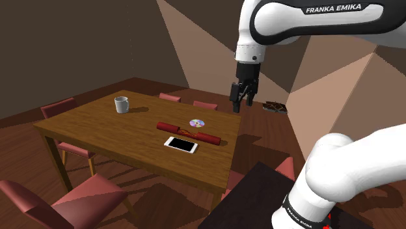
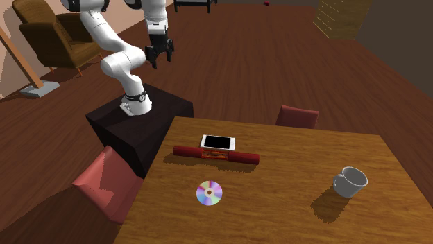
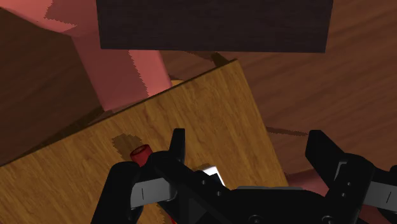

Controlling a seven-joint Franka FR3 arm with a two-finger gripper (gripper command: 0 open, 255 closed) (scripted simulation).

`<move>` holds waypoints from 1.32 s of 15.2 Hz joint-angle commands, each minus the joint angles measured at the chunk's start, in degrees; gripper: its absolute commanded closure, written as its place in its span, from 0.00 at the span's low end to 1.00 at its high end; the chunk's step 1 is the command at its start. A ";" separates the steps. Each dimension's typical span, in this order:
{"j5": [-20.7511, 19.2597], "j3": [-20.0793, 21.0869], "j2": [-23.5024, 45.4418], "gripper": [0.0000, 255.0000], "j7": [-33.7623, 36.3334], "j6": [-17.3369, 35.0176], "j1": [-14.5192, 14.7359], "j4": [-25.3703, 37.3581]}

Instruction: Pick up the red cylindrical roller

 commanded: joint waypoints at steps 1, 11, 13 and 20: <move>0.00 0.00 0.00 0.00 0.00 0.00 0.00 0.00; -1.55 -5.64 18.31 0.00 -10.03 17.94 -0.33 1.14; -1.32 -6.58 22.58 0.00 -12.09 21.03 -0.27 2.43; 1.21 -9.00 38.23 0.00 -19.68 29.70 -0.09 9.60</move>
